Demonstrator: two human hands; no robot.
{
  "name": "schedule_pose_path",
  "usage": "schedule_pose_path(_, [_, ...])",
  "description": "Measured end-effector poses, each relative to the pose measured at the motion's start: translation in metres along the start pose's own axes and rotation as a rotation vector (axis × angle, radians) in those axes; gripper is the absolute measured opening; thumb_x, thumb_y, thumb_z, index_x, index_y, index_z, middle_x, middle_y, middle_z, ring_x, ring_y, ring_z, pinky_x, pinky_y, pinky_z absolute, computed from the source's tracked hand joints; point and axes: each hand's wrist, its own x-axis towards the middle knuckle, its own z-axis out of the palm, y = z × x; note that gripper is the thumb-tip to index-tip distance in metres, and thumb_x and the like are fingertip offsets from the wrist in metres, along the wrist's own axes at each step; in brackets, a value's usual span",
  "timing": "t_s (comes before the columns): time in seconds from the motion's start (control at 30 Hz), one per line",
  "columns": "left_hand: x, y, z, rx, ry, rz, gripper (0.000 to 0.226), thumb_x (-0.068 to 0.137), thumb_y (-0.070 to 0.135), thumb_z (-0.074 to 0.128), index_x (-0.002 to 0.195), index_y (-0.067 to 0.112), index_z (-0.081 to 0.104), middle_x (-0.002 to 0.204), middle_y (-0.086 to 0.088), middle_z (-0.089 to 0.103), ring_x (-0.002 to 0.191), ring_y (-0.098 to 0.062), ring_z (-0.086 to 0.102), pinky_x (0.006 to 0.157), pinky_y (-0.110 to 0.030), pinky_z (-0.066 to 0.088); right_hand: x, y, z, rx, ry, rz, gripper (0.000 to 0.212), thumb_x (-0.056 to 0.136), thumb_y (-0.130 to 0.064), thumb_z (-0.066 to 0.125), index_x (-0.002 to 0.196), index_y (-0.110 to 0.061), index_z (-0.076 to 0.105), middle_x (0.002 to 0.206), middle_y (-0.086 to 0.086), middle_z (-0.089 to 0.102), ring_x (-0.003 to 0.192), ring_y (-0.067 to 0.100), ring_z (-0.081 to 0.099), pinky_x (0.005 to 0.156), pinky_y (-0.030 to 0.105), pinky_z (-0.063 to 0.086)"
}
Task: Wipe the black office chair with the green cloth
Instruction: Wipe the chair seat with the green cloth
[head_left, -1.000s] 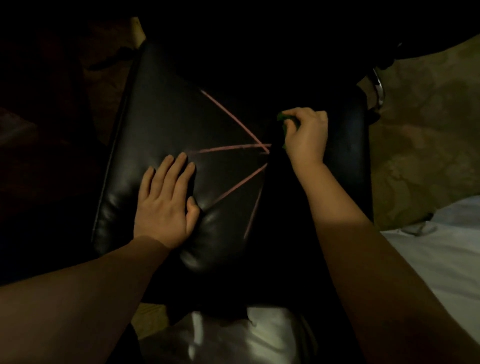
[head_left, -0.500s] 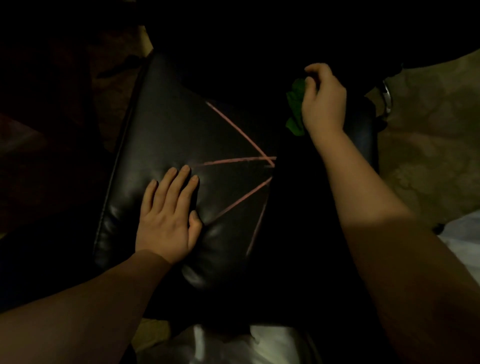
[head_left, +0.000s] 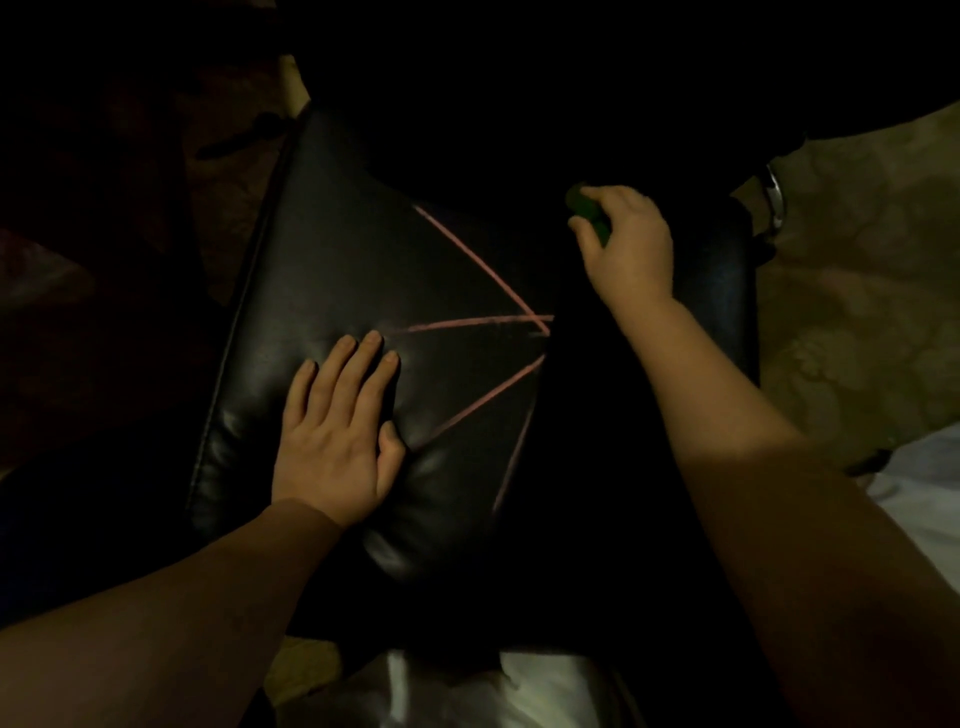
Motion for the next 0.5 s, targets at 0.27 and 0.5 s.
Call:
schedule_pose_path(0.27, [0.000,-0.002,0.004,-0.009,0.027,0.006,0.061,0.085,0.030,0.039,0.141,0.009,0.047,0.153,-0.012,0.039,0.143,-0.027,0.032,0.118,-0.044,0.016,-0.057,-0.009,-0.009,0.040,-0.012,-0.014,0.029,0.091,-0.003,0.056,0.117,-0.008,0.068,0.117,0.006,0.066,0.111,0.021,0.055,0.093,0.011,0.030])
schedule_pose_path(0.5, [0.000,-0.001,0.002,-0.022,0.028,0.003,0.060,0.086,0.031,0.039,0.141,0.010,0.047,0.154,-0.011,0.038,0.143,-0.027,0.032,0.118,-0.045,0.017,-0.124,-0.022,-0.020,0.068,-0.061,0.003,0.026,0.090,-0.002,0.058,0.111,-0.011,0.070,0.111,0.003,0.068,0.106,0.018,0.057,0.092,0.013,0.033])
